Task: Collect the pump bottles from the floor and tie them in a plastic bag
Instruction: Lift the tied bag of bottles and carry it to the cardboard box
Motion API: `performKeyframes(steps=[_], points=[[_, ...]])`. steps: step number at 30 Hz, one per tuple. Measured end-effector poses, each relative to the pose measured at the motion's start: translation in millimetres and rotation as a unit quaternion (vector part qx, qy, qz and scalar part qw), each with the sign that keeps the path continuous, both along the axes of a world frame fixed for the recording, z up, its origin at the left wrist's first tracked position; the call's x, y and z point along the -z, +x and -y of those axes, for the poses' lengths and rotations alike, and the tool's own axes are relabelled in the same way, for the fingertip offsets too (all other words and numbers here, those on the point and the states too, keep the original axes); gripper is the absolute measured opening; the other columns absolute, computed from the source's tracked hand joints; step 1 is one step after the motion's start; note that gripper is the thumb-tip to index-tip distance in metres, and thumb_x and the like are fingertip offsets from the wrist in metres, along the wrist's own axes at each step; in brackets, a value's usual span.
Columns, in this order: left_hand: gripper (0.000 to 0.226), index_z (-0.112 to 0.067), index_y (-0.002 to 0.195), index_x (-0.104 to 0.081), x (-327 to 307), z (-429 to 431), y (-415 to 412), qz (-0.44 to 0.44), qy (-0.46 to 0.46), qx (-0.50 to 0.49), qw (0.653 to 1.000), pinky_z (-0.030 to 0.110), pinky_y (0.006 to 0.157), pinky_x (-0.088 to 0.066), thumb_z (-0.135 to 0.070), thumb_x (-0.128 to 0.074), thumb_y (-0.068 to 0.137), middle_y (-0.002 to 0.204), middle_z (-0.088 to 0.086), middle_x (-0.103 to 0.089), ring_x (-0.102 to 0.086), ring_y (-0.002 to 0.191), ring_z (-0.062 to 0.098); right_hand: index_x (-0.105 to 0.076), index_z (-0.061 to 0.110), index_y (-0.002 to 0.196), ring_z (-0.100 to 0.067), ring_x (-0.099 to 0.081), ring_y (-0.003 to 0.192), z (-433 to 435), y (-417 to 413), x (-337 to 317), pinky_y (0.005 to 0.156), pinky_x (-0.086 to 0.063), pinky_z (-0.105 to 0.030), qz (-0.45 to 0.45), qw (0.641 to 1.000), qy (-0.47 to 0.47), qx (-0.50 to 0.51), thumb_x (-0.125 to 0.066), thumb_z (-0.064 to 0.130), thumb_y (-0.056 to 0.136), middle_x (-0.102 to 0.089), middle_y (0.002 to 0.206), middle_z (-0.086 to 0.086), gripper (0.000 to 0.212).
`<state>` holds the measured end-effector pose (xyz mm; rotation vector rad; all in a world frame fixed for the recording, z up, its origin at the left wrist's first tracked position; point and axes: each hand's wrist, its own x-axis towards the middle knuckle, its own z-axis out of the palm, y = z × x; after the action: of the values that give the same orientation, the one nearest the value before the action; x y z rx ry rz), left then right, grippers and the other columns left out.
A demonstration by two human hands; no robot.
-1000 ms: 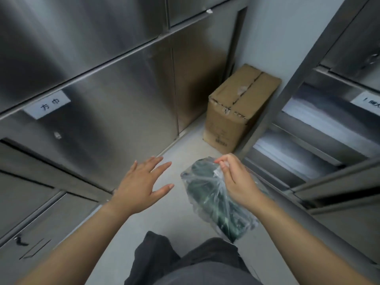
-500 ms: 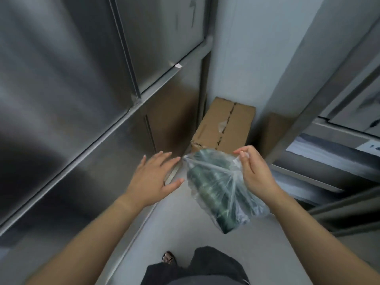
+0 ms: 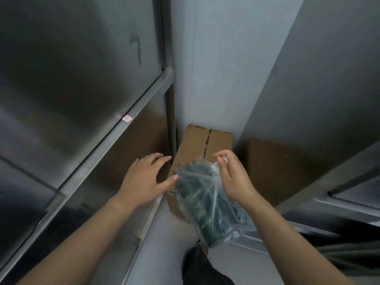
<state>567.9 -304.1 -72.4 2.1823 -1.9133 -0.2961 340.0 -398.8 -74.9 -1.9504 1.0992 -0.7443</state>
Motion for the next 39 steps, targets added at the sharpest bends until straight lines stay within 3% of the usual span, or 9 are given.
performKeyframes(steps=[6,11,19,24,28,32,36,37,39], points=[[0.064,-0.033,0.136,-0.045,10.0,107.4,6.6,-0.014,0.045,0.032,0.998,0.047,0.109,-0.036,-0.069,-0.038,0.083,0.144,-0.004,-0.045,-0.041,0.132,0.015,-0.052,0.018,0.101,-0.01,-0.055,0.086,96.8,20.1,18.8,0.07,-0.042,-0.019,0.024,0.996,0.076,0.045,-0.035,0.027,0.1,-0.056,0.095,-0.001,0.019],[0.062,-0.033,0.133,-0.047,32.0,186.9,14.7,-0.039,0.042,0.048,0.997,0.047,0.105,-0.04,-0.068,-0.04,0.083,0.137,-0.006,-0.05,-0.047,0.125,0.014,-0.051,0.014,0.096,-0.015,-0.053,0.085,159.9,38.4,45.3,0.069,-0.04,-0.018,0.039,0.985,0.114,0.125,-0.034,0.022,0.1,-0.054,0.093,-0.004,0.019],[0.063,-0.026,0.128,-0.053,84.3,323.0,31.0,-0.056,0.038,0.096,0.993,0.043,0.097,-0.046,-0.066,-0.039,0.081,0.126,-0.002,-0.057,-0.055,0.116,0.019,-0.05,0.016,0.096,-0.003,-0.051,0.078,260.1,70.2,81.9,0.063,-0.041,-0.007,0.034,0.973,0.111,0.2,-0.035,0.022,0.1,-0.052,0.088,0.004,0.017],[0.058,-0.027,0.128,-0.052,113.3,372.9,51.9,-0.07,0.052,0.078,0.993,0.043,0.099,-0.045,-0.063,-0.043,0.084,0.127,-0.003,-0.056,-0.053,0.117,0.019,-0.051,0.007,0.099,-0.022,-0.056,0.087,307.5,86.0,104.3,0.077,-0.046,-0.034,0.016,0.975,0.118,0.189,-0.036,0.02,0.1,-0.057,0.093,-0.01,0.02],[0.056,-0.025,0.128,-0.054,133.6,400.6,62.1,-0.089,0.055,0.061,0.993,0.039,0.099,-0.045,-0.06,-0.048,0.084,0.128,-0.001,-0.056,-0.053,0.119,0.02,-0.05,0.002,0.095,-0.023,-0.052,0.085,338.6,94.1,121.0,0.074,-0.039,-0.025,0.031,0.976,0.1,0.19,-0.037,0.013,0.099,-0.053,0.089,-0.013,0.017],[0.061,-0.026,0.123,-0.056,152.7,422.8,65.5,-0.099,0.046,0.056,0.992,0.036,0.094,-0.047,-0.065,-0.04,0.081,0.122,-0.003,-0.058,-0.055,0.113,0.019,-0.05,0.004,0.093,-0.02,-0.052,0.081,374.2,104.9,141.8,0.069,-0.037,-0.019,0.042,0.978,0.076,0.191,-0.039,0.01,0.098,-0.055,0.088,-0.014,0.014],[0.058,-0.027,0.125,-0.055,174.7,436.2,68.0,-0.103,0.062,0.052,0.991,0.036,0.096,-0.046,-0.064,-0.042,0.081,0.124,-0.004,-0.057,-0.054,0.115,0.017,-0.049,0.009,0.091,0.009,-0.046,0.076,398.5,112.4,175.9,0.067,-0.032,-0.002,0.011,0.979,0.06,0.196,-0.04,0.01,0.098,-0.047,0.081,0.003,0.012],[0.058,-0.027,0.126,-0.055,180.8,437.7,69.1,-0.101,0.069,0.055,0.991,0.036,0.096,-0.045,-0.063,-0.043,0.082,0.125,-0.004,-0.056,-0.053,0.115,0.017,-0.051,0.006,0.092,0.01,-0.046,0.076,401.4,112.7,187.7,0.067,-0.031,-0.003,-0.003,0.978,0.064,0.198,-0.04,0.009,0.098,-0.049,0.083,0.0,0.013],[0.057,-0.026,0.127,-0.054,192.2,438.7,71.3,-0.099,0.083,0.06,0.99,0.036,0.097,-0.045,-0.061,-0.045,0.082,0.125,-0.004,-0.056,-0.053,0.116,0.017,-0.051,0.005,0.094,-0.002,-0.049,0.08,401.7,112.4,210.2,0.066,-0.031,-0.012,-0.019,0.974,0.113,0.194,-0.039,0.01,0.099,-0.054,0.09,-0.01,0.014]])
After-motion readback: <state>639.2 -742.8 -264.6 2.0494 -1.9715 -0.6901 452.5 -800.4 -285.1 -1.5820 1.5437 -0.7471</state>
